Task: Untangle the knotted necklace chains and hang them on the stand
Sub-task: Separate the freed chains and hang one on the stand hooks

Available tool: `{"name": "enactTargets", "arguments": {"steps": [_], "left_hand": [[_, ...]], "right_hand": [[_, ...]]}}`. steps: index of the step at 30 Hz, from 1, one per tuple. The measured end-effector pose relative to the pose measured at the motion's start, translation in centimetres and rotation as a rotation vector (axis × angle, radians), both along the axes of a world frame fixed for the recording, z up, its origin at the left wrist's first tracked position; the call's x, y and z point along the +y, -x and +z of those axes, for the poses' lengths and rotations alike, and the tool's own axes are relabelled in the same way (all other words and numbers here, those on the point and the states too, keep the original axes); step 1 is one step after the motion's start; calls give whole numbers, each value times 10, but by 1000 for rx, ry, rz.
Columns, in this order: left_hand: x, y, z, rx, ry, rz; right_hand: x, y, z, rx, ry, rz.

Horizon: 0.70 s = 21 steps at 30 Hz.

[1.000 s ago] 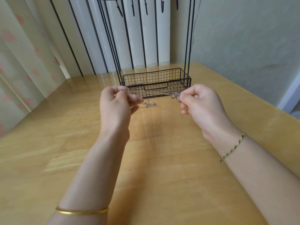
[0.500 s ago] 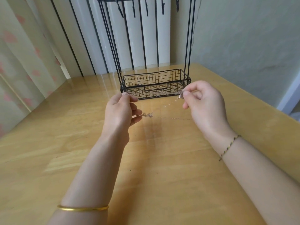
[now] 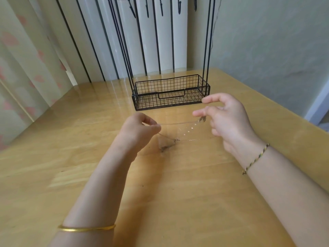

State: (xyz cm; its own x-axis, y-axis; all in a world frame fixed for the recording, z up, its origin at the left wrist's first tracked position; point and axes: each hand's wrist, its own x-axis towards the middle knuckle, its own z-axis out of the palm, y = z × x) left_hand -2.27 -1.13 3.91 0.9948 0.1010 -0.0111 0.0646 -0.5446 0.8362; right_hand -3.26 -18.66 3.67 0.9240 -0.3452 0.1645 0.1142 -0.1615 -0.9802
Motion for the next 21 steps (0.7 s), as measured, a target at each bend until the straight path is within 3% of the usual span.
{"name": "enactTargets", "arguments": {"steps": [7,9,11,17,21], "left_hand": [[11,-5,-7,-39,-301,83],[11,-6,-8,-39,-346,105],[10,-6,-9,-54,-356,91],[0,-3,-12,-196,-488,-135],[-10,3,-5,-197,-401,-318]], "right_hand": [[-2,0,3,8,-12,16],[-2,1,4,-11,-95,27],[-2,1,4,-55,-41,13],[8,6,0,-104,107,94],[8,7,0,-111,110,74]]}}
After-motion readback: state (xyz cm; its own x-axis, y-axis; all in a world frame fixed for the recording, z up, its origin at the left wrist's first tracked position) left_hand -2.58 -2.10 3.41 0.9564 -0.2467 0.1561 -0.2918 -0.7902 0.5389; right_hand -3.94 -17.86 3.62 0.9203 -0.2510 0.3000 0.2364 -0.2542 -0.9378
